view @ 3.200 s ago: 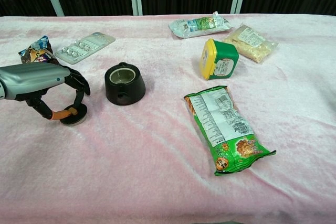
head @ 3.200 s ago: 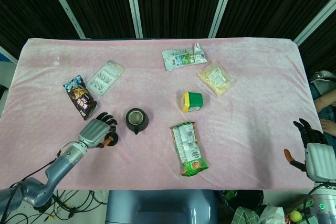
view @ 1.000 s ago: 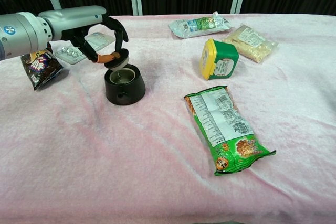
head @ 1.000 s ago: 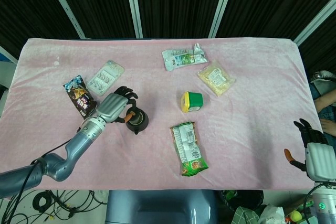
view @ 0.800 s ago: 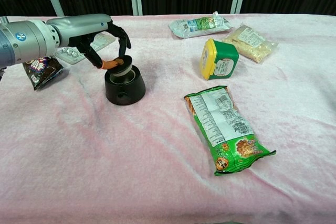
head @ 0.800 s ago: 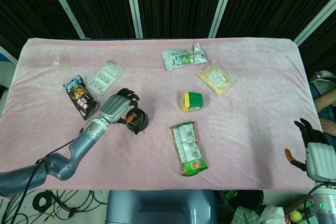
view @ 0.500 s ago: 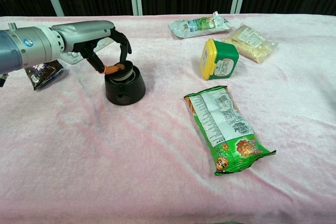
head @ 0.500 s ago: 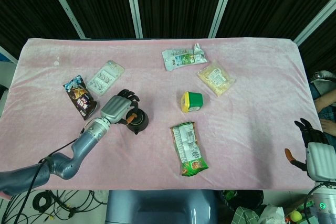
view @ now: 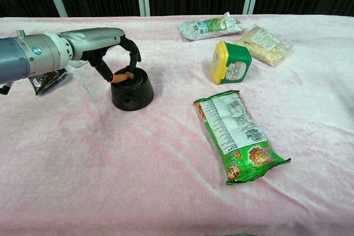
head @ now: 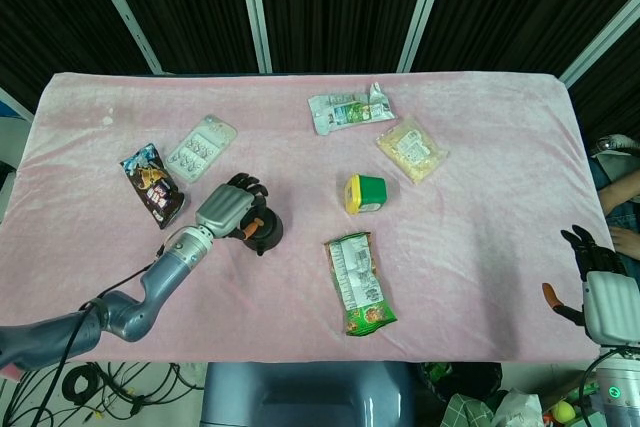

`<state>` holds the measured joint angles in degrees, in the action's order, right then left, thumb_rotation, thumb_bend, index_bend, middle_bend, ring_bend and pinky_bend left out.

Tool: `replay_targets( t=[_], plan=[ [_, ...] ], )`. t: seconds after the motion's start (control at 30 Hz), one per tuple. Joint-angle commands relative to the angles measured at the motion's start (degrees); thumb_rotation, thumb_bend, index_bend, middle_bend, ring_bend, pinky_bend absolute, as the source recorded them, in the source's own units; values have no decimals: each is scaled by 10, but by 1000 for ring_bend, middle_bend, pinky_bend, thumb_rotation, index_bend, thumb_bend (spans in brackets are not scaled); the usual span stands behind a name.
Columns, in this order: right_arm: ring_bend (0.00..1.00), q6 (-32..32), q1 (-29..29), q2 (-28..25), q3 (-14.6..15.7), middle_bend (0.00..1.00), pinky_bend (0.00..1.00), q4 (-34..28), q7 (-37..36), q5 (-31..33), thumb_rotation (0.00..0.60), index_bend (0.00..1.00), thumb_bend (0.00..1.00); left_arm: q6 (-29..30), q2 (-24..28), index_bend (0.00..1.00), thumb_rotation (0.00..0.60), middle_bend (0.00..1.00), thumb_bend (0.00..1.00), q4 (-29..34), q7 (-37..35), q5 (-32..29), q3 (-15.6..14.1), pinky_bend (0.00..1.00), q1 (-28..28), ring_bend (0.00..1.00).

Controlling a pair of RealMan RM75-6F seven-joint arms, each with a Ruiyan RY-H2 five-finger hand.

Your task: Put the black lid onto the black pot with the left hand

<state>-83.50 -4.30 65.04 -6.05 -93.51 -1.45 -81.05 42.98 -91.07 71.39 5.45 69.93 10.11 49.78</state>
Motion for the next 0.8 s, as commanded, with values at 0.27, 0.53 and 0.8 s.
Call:
replay_targets(
  t=[0.27, 0.53, 0.8],
  plan=[
    [221, 1, 0, 0, 0, 97, 181, -1, 0, 0, 600, 168, 225, 0, -6, 581, 600, 231, 417, -1, 18, -12, -4, 89, 2, 103],
    [222, 1, 0, 0, 1, 97, 182, -1, 1, 0, 600, 168, 225, -1, -1, 513, 600, 219, 412, 6, 26, -17, -7, 84, 3, 90],
    [222, 2, 0, 0, 0, 97, 181, -2, 1, 2, 600, 168, 225, -10, 7, 265, 600, 176, 405, 18, 30, -26, -7, 62, 6, 62]
  ],
)
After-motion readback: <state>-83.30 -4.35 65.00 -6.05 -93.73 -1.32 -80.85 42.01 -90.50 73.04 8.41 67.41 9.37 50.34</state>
